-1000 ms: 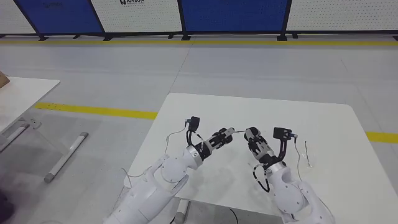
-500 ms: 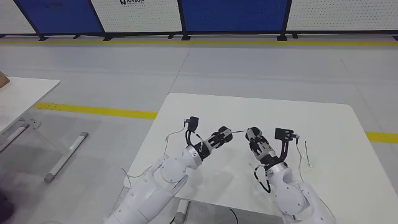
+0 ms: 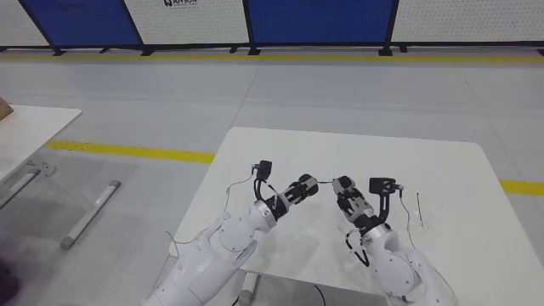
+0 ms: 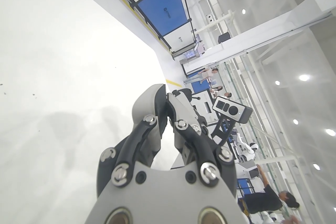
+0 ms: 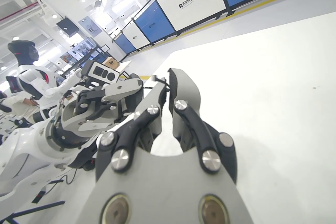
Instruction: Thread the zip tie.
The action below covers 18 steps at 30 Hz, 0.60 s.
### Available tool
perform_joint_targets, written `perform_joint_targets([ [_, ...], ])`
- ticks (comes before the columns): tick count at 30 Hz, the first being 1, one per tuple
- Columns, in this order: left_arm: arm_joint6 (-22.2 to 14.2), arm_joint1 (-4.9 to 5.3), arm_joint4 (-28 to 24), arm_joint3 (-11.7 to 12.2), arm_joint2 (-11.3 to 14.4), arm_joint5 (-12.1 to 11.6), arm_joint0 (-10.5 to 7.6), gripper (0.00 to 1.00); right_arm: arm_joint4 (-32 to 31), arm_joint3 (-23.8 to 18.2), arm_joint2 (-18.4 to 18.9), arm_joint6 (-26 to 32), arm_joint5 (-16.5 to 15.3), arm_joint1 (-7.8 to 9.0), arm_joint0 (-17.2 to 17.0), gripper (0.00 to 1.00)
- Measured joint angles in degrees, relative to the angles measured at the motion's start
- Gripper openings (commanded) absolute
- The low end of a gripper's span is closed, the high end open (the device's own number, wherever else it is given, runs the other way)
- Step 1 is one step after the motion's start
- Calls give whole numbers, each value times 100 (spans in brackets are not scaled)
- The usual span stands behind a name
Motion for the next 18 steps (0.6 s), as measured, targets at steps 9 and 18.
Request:
perform_joint_targets([
  [9,192,-12,-399,-98,-161,-78,100,0,-372,0,83,-130,146,33,-104,100],
  [18,66,2,-531,-165,-234,-108,153,0,-641,82,139,138,432,56,-60,100],
])
